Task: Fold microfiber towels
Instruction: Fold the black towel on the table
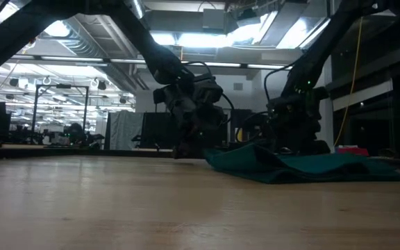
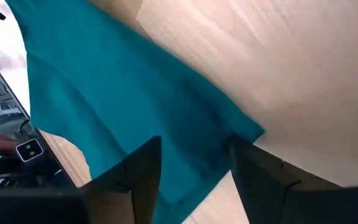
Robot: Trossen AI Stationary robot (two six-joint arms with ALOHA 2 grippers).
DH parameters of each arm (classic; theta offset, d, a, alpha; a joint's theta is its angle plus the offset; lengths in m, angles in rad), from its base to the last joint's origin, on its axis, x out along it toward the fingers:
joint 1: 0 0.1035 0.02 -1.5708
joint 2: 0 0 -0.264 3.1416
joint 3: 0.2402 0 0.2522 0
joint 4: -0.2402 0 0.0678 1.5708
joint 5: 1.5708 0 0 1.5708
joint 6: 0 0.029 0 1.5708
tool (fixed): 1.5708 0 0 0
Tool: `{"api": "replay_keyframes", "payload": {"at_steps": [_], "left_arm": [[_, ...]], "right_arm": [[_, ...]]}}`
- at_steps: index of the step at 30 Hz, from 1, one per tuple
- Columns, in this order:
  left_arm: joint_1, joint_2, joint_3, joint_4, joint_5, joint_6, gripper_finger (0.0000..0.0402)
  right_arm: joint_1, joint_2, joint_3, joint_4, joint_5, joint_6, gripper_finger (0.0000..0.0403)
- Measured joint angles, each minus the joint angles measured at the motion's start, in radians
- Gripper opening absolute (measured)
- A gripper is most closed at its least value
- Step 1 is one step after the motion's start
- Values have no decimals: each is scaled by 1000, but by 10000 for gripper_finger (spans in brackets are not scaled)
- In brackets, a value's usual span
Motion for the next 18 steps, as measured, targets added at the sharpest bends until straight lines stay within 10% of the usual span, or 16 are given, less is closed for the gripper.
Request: {"api": "replay_keyframes", "payload": {"at_steps": [18], "left_arm": [[2, -1, 1, 2, 13, 39, 173]], "right_arm": [[-53, 19, 226, -161, 23, -75, 215]]}}
